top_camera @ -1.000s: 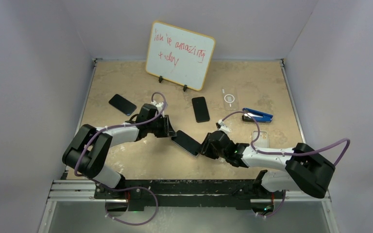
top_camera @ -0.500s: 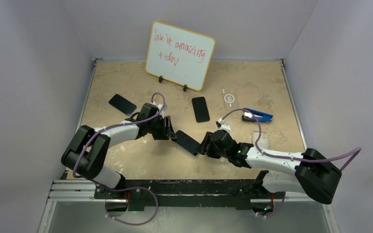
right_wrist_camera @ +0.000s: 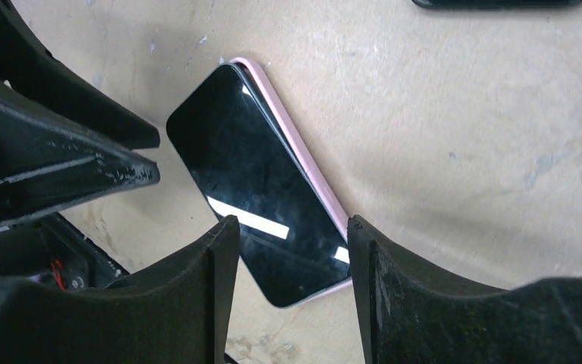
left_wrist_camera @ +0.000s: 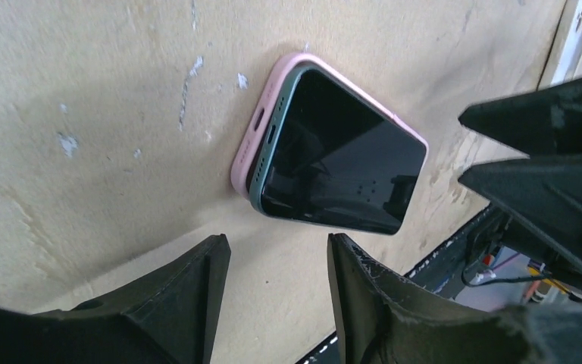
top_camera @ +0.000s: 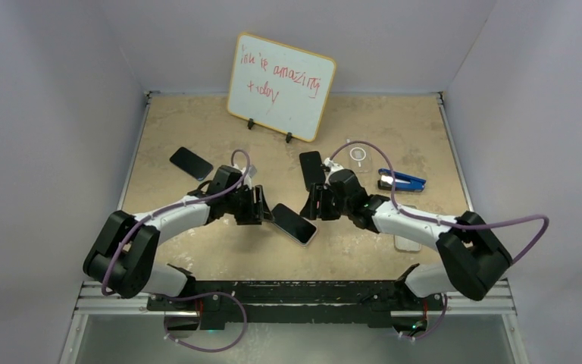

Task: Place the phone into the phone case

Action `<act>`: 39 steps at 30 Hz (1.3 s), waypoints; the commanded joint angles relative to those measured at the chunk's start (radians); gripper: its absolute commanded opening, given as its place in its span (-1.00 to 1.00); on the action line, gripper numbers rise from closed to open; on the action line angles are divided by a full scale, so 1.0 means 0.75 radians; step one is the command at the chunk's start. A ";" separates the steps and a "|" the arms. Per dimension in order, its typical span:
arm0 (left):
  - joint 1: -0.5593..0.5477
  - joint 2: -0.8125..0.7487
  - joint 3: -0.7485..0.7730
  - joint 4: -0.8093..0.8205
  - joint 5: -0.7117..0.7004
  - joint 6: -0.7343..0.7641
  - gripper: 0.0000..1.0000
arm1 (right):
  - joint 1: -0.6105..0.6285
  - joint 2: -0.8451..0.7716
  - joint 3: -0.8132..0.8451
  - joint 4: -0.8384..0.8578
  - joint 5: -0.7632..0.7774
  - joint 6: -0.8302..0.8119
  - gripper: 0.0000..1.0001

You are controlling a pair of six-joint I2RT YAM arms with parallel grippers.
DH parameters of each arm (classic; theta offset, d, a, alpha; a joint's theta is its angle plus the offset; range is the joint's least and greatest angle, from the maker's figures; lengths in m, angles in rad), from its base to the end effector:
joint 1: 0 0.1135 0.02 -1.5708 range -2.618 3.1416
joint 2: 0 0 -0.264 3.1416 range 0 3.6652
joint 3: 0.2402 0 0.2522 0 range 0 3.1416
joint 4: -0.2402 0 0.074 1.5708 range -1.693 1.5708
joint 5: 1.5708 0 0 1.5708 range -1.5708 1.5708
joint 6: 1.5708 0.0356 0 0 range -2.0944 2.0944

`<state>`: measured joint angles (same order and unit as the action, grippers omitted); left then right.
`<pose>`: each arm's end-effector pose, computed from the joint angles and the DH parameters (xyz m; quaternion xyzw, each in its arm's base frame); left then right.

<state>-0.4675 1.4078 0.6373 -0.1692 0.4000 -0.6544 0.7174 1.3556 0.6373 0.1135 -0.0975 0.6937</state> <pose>0.2238 -0.1285 0.1602 -0.0255 0.9334 -0.3217 0.1571 0.2069 0.1851 0.1932 -0.0331 0.8842 0.3337 0.3252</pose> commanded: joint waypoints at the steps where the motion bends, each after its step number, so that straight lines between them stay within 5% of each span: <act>1: -0.009 -0.024 -0.081 0.165 0.115 -0.109 0.03 | -0.040 0.085 0.100 0.008 -0.145 -0.190 0.11; 15: -0.035 0.138 -0.098 0.355 0.099 -0.177 -0.24 | -0.051 0.256 0.020 0.255 -0.364 -0.158 0.10; 27: -0.035 0.147 0.012 0.229 0.075 -0.057 -0.45 | -0.047 0.240 -0.245 0.727 -0.510 0.261 -0.01; 39: -0.035 0.124 0.002 0.106 0.115 -0.033 -0.30 | -0.015 0.265 -0.283 0.897 -0.539 0.436 -0.03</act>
<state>-0.4873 1.5211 0.6098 -0.0486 0.4736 -0.7200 0.6735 1.5517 0.4252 0.6731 -0.4240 0.9360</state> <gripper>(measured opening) 0.331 0.485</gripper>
